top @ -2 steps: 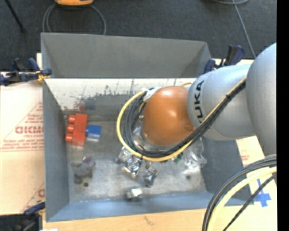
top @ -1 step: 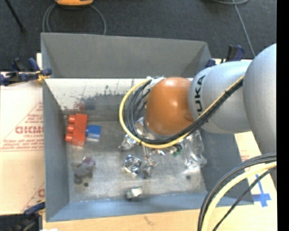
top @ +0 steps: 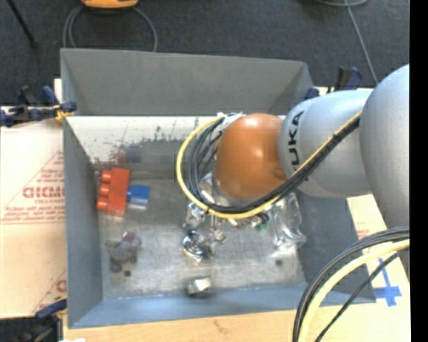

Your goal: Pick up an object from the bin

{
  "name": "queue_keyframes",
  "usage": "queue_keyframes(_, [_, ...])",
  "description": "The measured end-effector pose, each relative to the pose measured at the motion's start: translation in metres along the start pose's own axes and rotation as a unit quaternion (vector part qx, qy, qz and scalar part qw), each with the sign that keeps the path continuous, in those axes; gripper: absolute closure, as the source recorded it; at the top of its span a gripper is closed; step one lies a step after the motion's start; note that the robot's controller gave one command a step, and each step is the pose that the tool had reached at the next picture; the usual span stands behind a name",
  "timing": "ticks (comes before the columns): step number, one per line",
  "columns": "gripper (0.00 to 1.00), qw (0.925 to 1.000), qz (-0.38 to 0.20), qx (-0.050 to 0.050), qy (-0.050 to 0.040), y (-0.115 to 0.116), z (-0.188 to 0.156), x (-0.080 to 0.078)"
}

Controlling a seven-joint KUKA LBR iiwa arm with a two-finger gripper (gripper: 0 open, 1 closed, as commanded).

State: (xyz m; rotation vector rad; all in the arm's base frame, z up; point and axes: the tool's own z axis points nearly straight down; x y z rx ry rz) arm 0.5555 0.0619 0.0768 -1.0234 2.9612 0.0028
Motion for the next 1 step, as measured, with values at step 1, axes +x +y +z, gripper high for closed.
queue_keyframes(1, [1.0, 0.9906, -0.137, 0.003, -0.0005, -0.0197, -0.1589, -0.0349])
